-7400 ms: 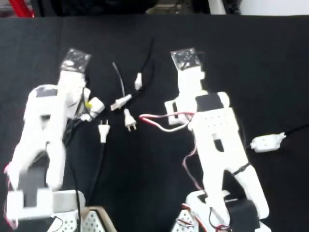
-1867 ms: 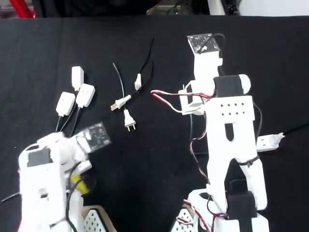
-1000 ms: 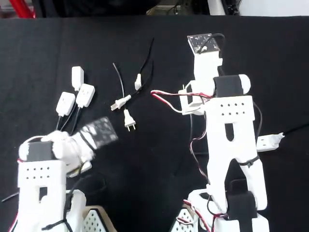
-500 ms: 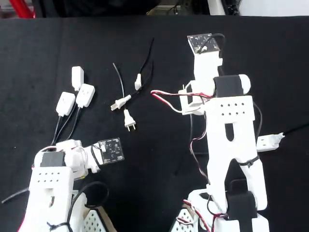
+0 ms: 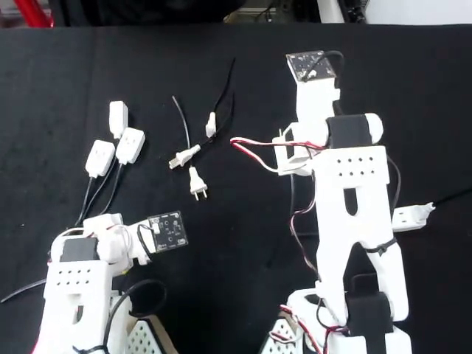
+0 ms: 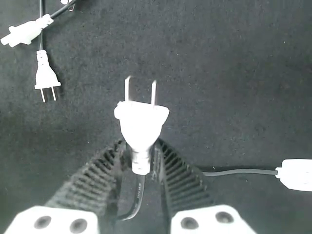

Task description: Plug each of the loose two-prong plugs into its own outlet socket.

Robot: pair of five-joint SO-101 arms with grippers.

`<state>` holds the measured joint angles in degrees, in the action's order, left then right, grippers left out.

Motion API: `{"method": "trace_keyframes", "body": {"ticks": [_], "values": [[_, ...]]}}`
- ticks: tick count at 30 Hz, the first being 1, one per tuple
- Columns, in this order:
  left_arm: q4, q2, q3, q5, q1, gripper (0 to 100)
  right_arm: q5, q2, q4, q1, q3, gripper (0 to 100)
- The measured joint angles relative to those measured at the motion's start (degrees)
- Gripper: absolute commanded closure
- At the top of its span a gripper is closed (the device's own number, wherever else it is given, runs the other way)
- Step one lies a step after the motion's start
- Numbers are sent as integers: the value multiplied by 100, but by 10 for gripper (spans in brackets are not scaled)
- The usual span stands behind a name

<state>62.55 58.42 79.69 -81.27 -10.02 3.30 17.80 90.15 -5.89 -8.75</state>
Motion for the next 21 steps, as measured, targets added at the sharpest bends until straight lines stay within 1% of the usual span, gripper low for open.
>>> {"method": "trace_keyframes", "body": {"ticks": [3,7,14,21], "values": [[-114,0,26,-18,-229,733,0,0,0,0,0,987],[-369,0,105,-88,-422,727,0,0,0,0,0,987],[-457,0,167,-123,-440,729,0,0,0,0,0,987],[-1055,-352,229,-132,-475,729,0,0,0,0,0,987]]}}
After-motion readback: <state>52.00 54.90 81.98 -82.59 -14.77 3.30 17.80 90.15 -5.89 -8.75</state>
